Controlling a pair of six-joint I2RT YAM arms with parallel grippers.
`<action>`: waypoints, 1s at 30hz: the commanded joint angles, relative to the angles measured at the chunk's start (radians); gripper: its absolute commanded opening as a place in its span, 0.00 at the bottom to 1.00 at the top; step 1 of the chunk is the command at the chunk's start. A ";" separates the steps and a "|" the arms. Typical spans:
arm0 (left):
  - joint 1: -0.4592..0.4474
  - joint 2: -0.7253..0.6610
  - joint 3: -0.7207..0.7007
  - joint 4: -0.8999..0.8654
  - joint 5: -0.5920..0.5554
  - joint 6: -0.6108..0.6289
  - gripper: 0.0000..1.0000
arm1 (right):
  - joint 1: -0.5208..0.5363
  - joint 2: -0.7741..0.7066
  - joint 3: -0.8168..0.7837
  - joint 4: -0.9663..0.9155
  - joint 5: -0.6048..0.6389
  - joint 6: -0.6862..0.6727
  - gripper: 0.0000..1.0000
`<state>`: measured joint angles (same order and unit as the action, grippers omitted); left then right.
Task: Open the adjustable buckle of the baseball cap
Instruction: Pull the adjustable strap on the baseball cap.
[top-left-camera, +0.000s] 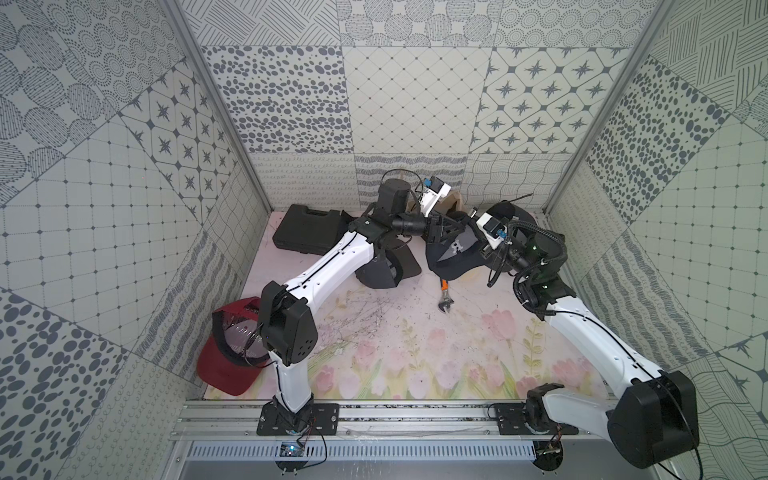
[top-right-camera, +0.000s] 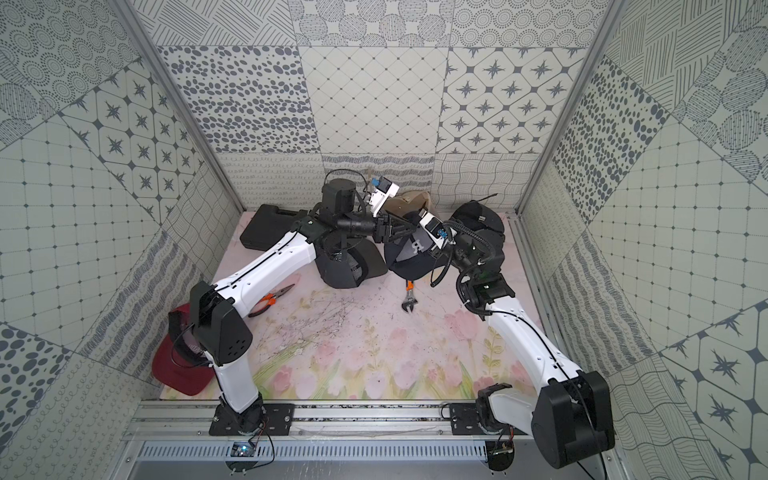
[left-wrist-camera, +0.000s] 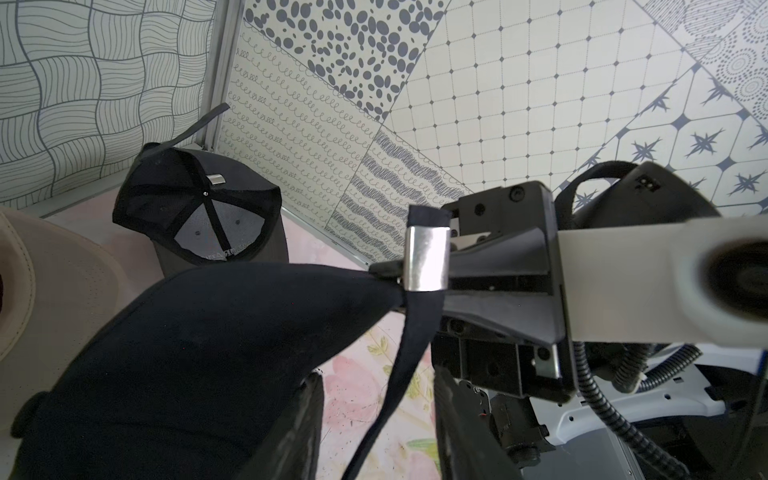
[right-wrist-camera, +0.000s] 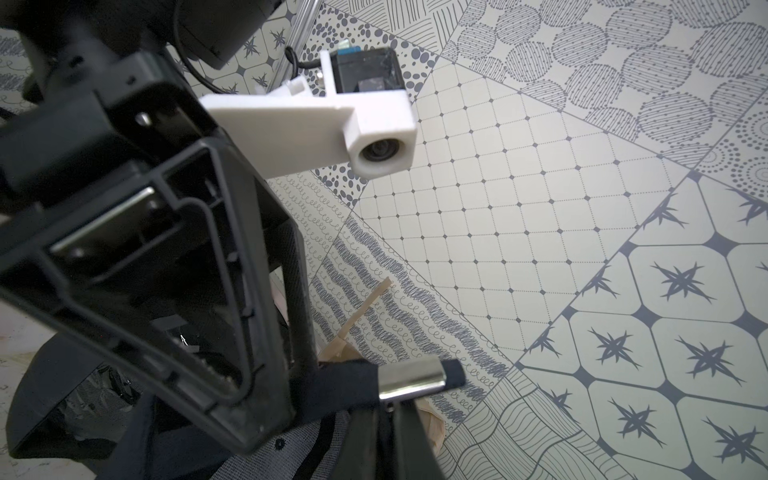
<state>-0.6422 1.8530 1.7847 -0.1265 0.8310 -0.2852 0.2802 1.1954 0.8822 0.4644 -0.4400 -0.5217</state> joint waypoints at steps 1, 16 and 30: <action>-0.008 0.013 0.029 -0.012 0.021 0.045 0.40 | 0.010 -0.026 0.004 0.071 -0.006 0.026 0.00; -0.009 0.019 0.013 -0.011 0.101 0.065 0.00 | 0.015 -0.013 0.051 0.095 0.204 0.140 0.00; 0.010 -0.049 -0.040 -0.013 0.048 0.090 0.46 | -0.026 -0.049 0.056 0.017 0.465 0.179 0.00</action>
<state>-0.6445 1.8553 1.7664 -0.1524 0.8974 -0.2295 0.2539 1.1931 0.9257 0.4690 -0.0784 -0.2878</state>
